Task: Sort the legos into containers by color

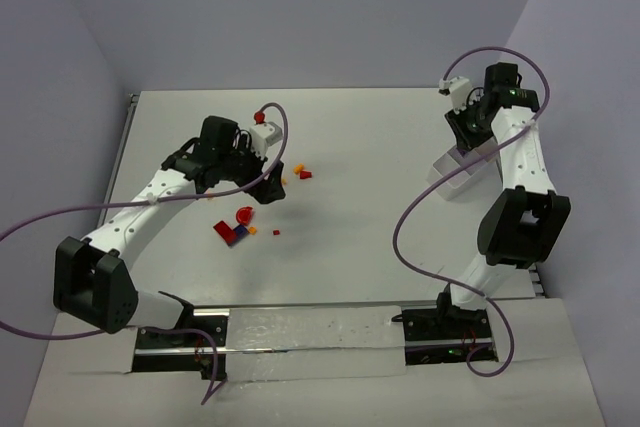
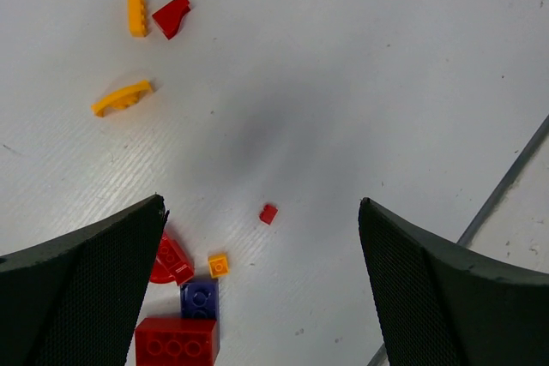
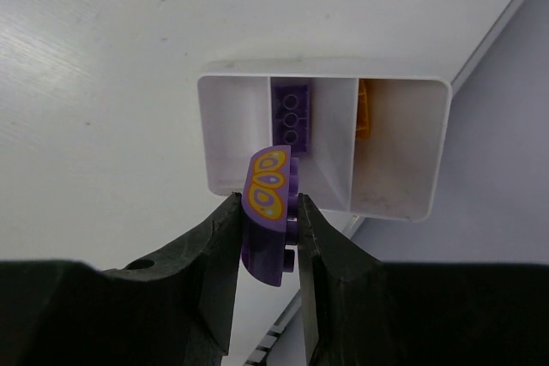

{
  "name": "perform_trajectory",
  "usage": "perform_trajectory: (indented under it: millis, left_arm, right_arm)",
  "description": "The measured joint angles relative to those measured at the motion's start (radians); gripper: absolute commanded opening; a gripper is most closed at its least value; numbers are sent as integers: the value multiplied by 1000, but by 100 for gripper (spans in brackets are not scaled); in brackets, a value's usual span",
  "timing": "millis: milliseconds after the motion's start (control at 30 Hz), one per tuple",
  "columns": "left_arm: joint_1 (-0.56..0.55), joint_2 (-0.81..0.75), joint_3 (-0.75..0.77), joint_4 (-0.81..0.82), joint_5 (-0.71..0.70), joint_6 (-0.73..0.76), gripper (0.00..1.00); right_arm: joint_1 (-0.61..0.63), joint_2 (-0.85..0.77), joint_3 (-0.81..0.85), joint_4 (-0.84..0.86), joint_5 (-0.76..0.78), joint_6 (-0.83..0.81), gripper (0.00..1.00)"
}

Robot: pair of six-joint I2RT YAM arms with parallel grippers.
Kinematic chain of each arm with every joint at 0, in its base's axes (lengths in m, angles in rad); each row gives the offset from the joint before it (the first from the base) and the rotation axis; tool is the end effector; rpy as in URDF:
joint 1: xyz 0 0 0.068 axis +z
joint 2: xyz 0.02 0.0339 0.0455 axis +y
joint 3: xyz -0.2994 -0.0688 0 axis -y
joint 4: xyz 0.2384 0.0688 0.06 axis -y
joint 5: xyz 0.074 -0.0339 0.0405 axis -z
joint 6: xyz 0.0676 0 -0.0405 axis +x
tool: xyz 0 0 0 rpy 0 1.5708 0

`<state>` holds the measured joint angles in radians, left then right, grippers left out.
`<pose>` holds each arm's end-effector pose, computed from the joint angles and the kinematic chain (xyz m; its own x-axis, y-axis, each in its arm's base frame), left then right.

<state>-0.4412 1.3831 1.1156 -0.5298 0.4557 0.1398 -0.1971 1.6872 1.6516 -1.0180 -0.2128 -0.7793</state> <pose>0.2622 -0.1567 0.3061 -0.5485 0.3974 -0.7357 0.7452 0.6315 -0.2144 0.3602 -0.0574 0.3406 -0.6689 -0.5669 -0.4808 -0.5357 0.8161 -0.2169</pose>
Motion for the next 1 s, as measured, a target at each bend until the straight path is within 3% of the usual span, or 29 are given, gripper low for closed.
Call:
perform_trajectory:
  millis: [233,333,733,1000]
  left_arm:
    - [28,8,0,-2,-8,-6,99]
    - [44,9,0,-2,-14,-15,99]
    - [109,46,6,27,-117,-50,97]
    - [109,124,1,118,-222,-49,86]
  right_arm:
    - [-13,51,0,44,46,-33,0]
    - [-15,61,-1,70,56,-42,6]
    - [-17,117,-10,125,82,-61,50]
    - [-17,117,-31,150,95,-69,63]
